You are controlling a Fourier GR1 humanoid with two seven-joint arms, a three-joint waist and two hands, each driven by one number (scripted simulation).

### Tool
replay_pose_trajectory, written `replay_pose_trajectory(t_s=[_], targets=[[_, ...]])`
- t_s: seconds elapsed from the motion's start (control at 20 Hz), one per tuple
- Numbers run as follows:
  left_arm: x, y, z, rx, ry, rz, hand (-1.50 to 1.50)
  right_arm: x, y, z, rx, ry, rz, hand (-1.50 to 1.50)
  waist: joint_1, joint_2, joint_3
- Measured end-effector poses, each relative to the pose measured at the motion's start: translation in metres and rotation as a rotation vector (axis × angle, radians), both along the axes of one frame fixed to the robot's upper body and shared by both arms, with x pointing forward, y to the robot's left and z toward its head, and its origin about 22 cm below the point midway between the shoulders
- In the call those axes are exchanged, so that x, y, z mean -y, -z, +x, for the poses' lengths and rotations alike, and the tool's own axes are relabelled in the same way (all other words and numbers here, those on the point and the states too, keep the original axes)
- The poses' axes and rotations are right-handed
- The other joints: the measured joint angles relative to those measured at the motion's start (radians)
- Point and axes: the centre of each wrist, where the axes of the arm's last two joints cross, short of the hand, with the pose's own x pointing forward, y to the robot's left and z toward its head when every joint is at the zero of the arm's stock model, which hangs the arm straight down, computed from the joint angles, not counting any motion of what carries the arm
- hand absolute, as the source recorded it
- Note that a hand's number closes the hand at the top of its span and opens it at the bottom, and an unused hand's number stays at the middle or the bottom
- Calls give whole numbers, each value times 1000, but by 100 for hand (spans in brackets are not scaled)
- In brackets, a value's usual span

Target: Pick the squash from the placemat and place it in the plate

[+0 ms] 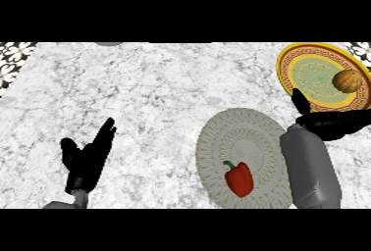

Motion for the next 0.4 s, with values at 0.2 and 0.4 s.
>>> replay_pose_trajectory(t_s=[0.2, 0.4], targets=[[0, -1, -1, 8, 6, 4, 0, -9, 9, 0, -32, -17, 20, -150, 4, 0, -1], [-1, -3, 0, -6, 11, 6, 0, -17, 12, 2, -45, -27, 44, -150, 7, 1, -2]])
